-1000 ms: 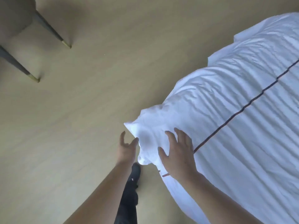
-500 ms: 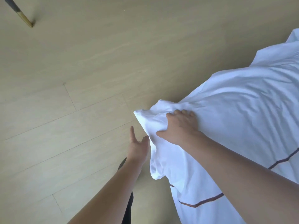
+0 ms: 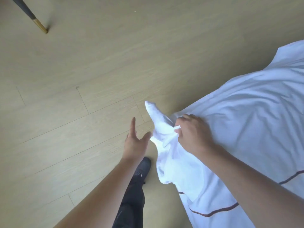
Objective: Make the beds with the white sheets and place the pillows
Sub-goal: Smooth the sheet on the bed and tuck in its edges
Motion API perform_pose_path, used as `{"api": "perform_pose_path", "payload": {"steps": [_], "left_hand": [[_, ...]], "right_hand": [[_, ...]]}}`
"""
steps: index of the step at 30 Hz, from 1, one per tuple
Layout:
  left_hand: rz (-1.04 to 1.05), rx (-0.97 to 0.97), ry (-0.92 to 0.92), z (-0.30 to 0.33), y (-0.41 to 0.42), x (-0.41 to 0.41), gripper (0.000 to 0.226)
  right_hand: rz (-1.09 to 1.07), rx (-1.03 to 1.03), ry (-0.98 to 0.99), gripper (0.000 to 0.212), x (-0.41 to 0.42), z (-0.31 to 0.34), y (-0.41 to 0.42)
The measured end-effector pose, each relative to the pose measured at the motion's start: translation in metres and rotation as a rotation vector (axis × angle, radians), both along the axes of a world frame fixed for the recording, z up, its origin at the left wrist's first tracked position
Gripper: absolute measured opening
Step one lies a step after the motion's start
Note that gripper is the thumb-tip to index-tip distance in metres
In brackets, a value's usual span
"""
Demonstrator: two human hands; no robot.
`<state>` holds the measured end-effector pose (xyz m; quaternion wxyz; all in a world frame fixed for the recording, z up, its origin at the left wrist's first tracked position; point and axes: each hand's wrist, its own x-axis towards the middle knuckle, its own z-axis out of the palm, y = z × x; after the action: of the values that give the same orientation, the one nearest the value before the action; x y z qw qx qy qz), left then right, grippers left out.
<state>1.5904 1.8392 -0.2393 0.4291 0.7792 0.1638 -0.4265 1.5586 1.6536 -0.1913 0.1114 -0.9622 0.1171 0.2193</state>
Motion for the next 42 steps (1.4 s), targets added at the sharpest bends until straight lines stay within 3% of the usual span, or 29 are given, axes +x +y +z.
{"api": "perform_pose_path", "payload": {"steps": [3,6,9,11,13,16,19,22,25,28,30,31,33,35,38,42], "left_hand": [[0.056,-0.200,-0.026,0.028,-0.007,0.034,0.120],[0.123,-0.448,0.101,0.065,-0.013,0.064,0.144],[-0.043,-0.675,0.244,0.111,-0.025,0.065,0.138],[-0.124,-0.723,0.241,0.147,-0.041,0.045,0.127],[-0.120,-0.665,0.104,0.187,-0.058,0.018,0.123],[-0.225,-0.521,-0.315,0.244,-0.075,-0.025,0.115],[-0.559,-0.513,-0.738,0.304,-0.093,-0.065,0.111],[-0.993,-0.508,-0.994,0.357,-0.118,-0.114,0.124],[-1.247,-0.476,-1.144,0.396,-0.140,-0.176,0.126],[-1.354,-0.500,-1.338,0.423,-0.148,-0.243,0.110],[-1.432,-0.564,-1.419,0.441,-0.146,-0.290,0.096],[-1.454,-0.583,-1.443,0.448,-0.142,-0.313,0.089],[-1.535,-0.565,-1.425,0.456,-0.128,-0.357,0.085],[-1.633,-0.527,-1.449,0.461,-0.108,-0.395,0.102],[-1.564,-0.519,-1.339,0.455,-0.078,-0.435,0.119],[-1.290,-0.632,-0.999,0.460,-0.064,-0.476,0.107]], "right_hand": [[-0.089,0.147,-0.305,0.012,-0.030,0.034,0.000],[-0.403,0.320,-0.489,0.013,-0.060,0.068,0.010],[-0.700,0.399,-0.600,0.017,-0.078,0.100,0.022],[-0.894,0.422,-0.640,0.019,-0.085,0.122,0.026],[-1.040,0.437,-0.662,0.019,-0.091,0.146,0.027],[-1.179,0.535,-0.570,0.012,-0.104,0.192,0.019],[-1.362,0.953,-0.415,0.010,-0.127,0.261,-0.012],[-1.559,1.324,-0.380,0.032,-0.175,0.337,-0.065],[-1.446,1.162,-0.132,0.068,-0.222,0.407,-0.105],[-1.154,0.663,0.153,0.102,-0.259,0.457,-0.113],[-0.969,0.456,0.310,0.125,-0.283,0.468,-0.107],[-0.892,0.364,0.394,0.133,-0.300,0.465,-0.102],[-0.753,0.159,0.503,0.125,-0.343,0.454,-0.086],[-0.751,0.086,0.458,0.109,-0.393,0.447,-0.070],[-0.919,0.271,0.194,0.089,-0.471,0.448,-0.052],[-1.327,0.619,-0.357,0.060,-0.560,0.448,-0.041]]}}
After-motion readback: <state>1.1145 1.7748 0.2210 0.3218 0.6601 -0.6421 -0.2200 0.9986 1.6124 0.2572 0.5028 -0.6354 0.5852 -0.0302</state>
